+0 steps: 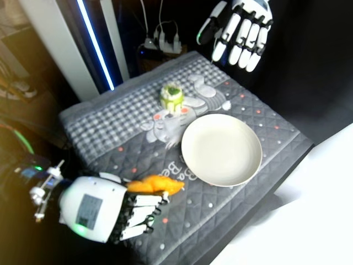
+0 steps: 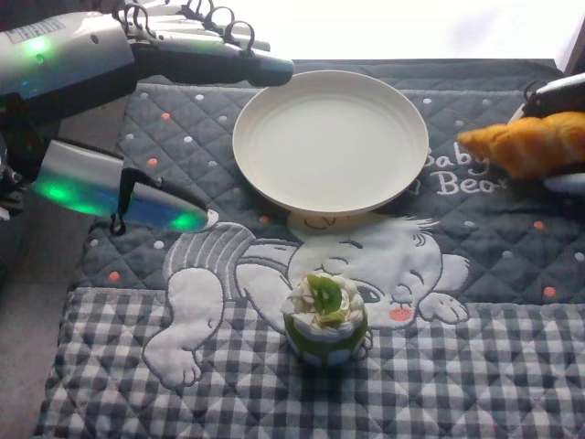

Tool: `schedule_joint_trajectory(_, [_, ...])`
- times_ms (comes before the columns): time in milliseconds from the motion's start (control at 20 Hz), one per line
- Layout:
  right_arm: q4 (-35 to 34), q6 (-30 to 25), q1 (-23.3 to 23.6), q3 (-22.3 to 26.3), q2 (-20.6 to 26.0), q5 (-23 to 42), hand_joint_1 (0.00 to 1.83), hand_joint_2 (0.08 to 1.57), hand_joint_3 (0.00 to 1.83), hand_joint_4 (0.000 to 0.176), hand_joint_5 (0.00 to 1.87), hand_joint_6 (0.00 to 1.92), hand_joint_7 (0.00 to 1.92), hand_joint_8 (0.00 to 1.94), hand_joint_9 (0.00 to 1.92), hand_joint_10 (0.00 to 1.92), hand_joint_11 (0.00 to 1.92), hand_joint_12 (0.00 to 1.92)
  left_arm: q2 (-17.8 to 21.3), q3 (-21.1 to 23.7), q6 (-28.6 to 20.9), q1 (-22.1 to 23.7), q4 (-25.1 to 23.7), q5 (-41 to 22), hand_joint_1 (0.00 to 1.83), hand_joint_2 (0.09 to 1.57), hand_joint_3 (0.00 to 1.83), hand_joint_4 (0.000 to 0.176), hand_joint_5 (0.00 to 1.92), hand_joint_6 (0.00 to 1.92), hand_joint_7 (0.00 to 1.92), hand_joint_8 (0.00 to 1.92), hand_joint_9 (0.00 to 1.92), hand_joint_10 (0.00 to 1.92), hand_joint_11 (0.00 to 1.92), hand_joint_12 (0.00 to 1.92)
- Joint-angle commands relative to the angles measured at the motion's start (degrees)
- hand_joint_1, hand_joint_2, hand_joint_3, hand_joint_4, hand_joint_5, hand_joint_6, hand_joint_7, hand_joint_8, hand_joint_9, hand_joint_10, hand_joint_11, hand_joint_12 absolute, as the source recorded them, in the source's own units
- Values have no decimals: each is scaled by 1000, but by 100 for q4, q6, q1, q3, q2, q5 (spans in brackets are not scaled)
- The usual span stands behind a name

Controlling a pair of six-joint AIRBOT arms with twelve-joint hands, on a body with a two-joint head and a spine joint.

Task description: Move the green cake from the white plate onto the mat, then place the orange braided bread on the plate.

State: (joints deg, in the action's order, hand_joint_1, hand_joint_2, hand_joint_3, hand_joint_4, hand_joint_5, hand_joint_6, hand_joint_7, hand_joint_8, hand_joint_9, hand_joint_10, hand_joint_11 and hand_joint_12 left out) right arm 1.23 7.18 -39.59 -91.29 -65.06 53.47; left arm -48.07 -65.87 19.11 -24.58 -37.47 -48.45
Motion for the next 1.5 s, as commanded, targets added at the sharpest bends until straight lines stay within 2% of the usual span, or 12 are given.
schedule_joint_trajectory(0, [-82,-91,-43,48,99,721,1398,1056,0,0,900,900,1158,603,1211,903,1068,858,9,-6,10,49,334,-503,741,955,0,108,394,7,292,2,212,3,0,550])
schedule_joint_trajectory(200, [-31,-90,-42,290,301,1407,1277,1090,0,0,880,1025,1214,698,1396,85,1152,728,-12,-5,86,34,358,-459,817,927,0,64,436,2,329,0,216,1,0,454])
schedule_joint_trajectory(250, [-11,-88,-42,354,346,1560,1271,1091,2,0,876,1038,1205,709,1417,44,1156,712,-19,-6,87,20,357,-443,797,938,0,95,423,1,337,0,245,0,0,581])
schedule_joint_trajectory(500, [-1,199,-35,757,654,2130,1284,1084,1,0,956,779,1170,881,1579,63,1122,1167,-66,-12,109,-49,358,-416,693,951,0,0,527,4,357,0,295,2,44,692])
schedule_joint_trajectory(700, [84,438,221,778,669,2125,1282,1070,0,0,1041,802,1129,812,1613,69,1167,1140,-278,-94,139,-75,354,-365,613,1028,14,38,424,11,374,0,344,3,7,934])
schedule_joint_trajectory(850, [837,891,1226,847,511,1266,1286,1058,1,0,1070,757,1156,754,1629,67,1184,1174,-271,-87,-37,-223,345,-561,511,1022,0,13,395,0,258,4,198,8,0,641])
schedule_joint_trajectory(950, [1056,1068,1539,813,408,947,1277,1082,0,0,1025,864,1088,843,1635,52,1245,1080,-304,-92,-44,-249,340,-552,478,1029,2,95,347,10,299,12,231,13,0,627])
schedule_joint_trajectory(1050, [1113,1099,1658,715,305,760,1285,1060,0,0,1073,785,1137,762,1709,77,1284,1156,-364,-115,-43,-248,312,-539,508,1008,0,112,278,5,198,8,82,11,0,228])
schedule_joint_trajectory(1100, [1276,1099,1865,628,191,523,1281,1078,0,0,1043,836,1098,853,1656,357,1307,1295,-402,-123,-44,-248,283,-538,574,964,0,158,280,3,204,4,120,11,0,261])
schedule_joint_trajectory(1250, [1722,1100,2379,399,-232,4,1180,1110,1,0,989,944,1137,1514,1311,1673,1294,1833,-475,-106,-352,-315,60,-764,354,1049,11,157,320,1,256,1,194,3,0,596])
schedule_joint_trajectory(1350, [1897,1100,2597,230,-477,-250,1260,1137,2,0,801,1063,1090,1013,1348,633,1180,1122,-551,-108,-466,-312,-78,-860,617,1039,0,100,347,1,205,1,138,3,63,389])
schedule_joint_trajectory(1450, [2010,1101,2714,4,-714,-461,1264,1116,1,0,944,991,1019,968,1518,227,1245,888,-624,-121,-466,-310,-161,-876,649,1094,2,127,409,1,274,1,185,1,37,508])
